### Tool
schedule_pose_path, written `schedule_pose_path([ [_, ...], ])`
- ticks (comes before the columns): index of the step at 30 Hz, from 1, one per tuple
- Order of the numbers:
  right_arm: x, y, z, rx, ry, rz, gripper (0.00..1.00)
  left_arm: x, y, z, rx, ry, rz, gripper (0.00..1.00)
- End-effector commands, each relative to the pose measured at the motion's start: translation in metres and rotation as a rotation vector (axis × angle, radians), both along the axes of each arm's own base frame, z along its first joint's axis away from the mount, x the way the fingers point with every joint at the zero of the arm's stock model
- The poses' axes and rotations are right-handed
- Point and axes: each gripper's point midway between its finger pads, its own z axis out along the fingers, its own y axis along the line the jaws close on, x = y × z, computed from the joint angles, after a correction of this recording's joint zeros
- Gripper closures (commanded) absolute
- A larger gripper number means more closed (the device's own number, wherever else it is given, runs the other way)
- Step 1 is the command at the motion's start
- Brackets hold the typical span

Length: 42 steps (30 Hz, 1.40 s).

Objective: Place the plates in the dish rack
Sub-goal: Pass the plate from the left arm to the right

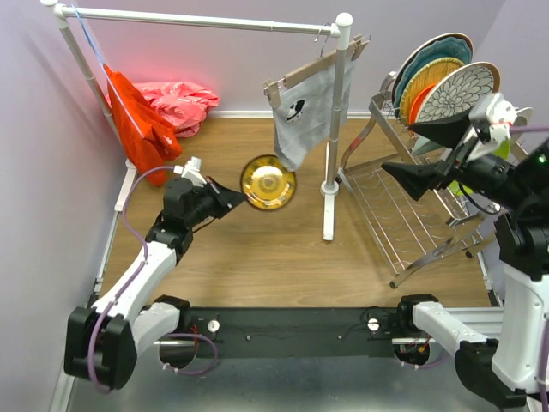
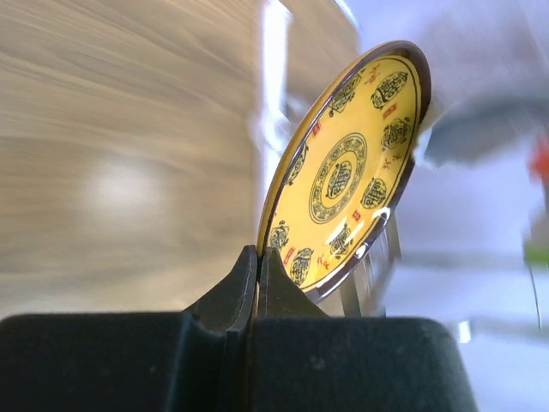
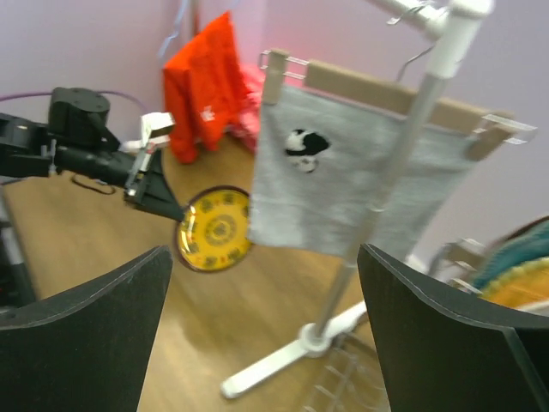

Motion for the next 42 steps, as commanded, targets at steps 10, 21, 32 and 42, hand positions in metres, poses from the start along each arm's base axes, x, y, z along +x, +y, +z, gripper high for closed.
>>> schedule_pose_path([
  [10,0.009,0.036,-0.067,0.111,0.533,0.279,0.09,-0.114,-0.086,0.090,-0.113,-0.230,-0.405,1.00],
  [21,0.022,0.037,-0.112,0.007,0.696,0.183,0.12,-0.084,-0.133,0.157,-0.107,-0.292,-0.324,1.00],
  [32,0.038,0.038,-0.118,0.008,0.726,0.119,0.62,-0.091,-0.159,0.195,-0.111,-0.407,-0.374,1.00],
  [42,0.012,0.058,-0.060,0.126,0.642,0.317,0.99,-0.136,-0.155,0.208,-0.262,-0.586,-0.544,0.35],
])
